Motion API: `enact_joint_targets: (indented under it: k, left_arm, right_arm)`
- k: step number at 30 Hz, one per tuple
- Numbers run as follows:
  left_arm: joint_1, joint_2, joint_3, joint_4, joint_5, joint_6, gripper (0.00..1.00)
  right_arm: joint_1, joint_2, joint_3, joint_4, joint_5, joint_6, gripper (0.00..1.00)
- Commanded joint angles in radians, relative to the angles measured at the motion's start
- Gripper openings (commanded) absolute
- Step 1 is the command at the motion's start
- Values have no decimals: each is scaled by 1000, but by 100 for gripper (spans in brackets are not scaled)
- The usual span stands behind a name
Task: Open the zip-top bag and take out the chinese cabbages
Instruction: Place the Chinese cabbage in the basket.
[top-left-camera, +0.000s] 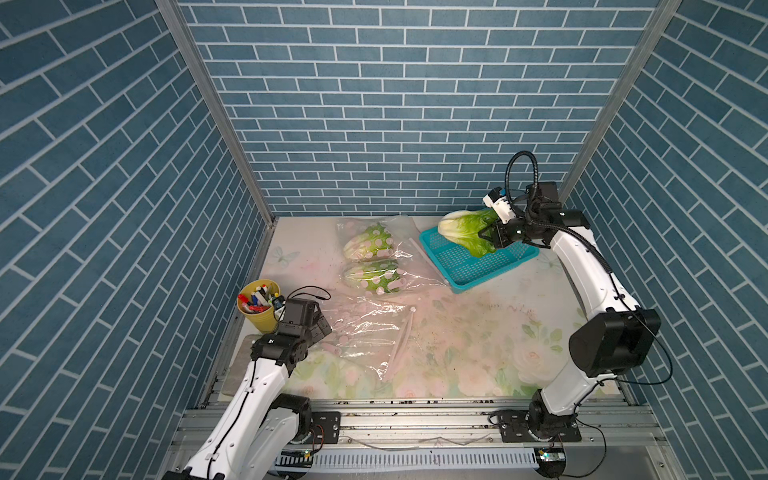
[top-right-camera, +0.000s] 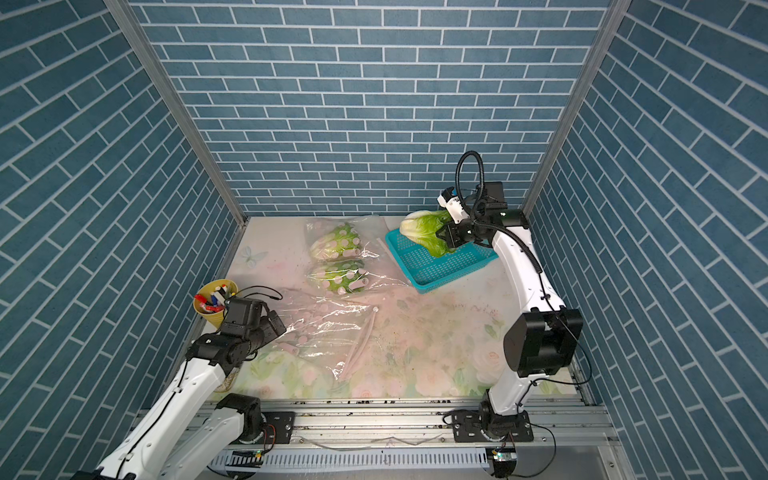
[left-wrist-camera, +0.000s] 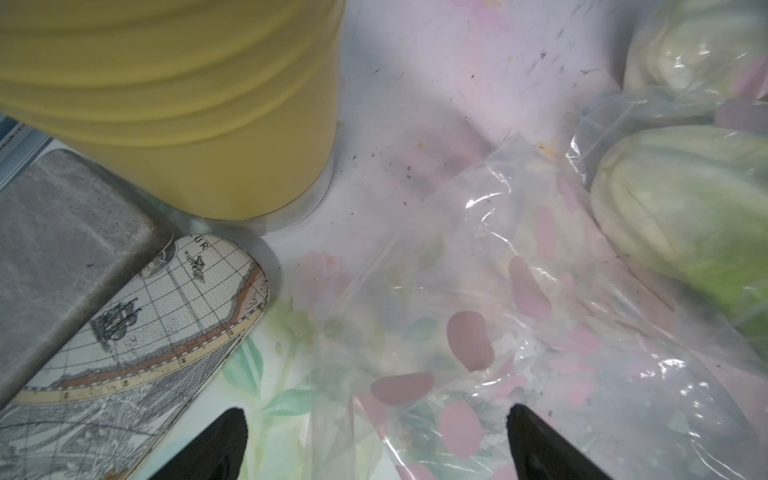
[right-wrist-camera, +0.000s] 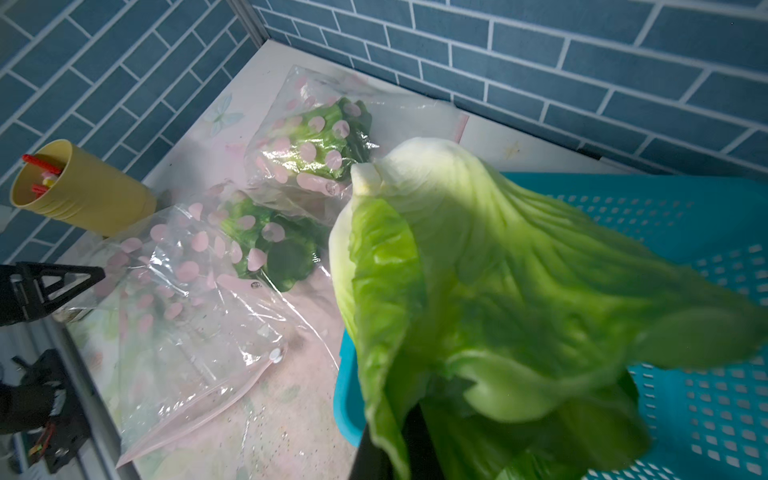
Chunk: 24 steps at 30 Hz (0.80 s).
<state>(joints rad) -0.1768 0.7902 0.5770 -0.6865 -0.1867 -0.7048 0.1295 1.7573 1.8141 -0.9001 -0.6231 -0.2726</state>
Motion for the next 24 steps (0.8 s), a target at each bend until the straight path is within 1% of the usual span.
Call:
enact_joint_targets:
  k: [1, 5, 7, 13, 16, 20, 24]
  left_arm:
    - [5, -21, 54, 0, 40, 83, 100]
    - [3, -37, 100, 20, 101, 164, 100]
    - [3, -38, 118, 33, 138, 194, 100]
    - [2, -29, 157, 58, 227, 233, 100]
    - [2, -32, 159, 67, 260, 247, 100]
    - [0, -35, 164, 86, 298, 274, 100]
    - [-4, -21, 170, 112, 341, 293, 100]
  right_arm:
    - [-37, 94, 115, -210, -178, -129, 0]
    - [-58, 216, 229, -316, -186, -170, 0]
    - [-63, 295, 313, -371, -188, -180, 0]
    - [-63, 492, 529, -478, -200, -199, 0]
    - [-60, 564, 626, -567, -229, -234, 0]
    - [-45, 587, 627, -580, -224, -257, 0]
    - [-32, 630, 654, -546, -183, -228, 0]
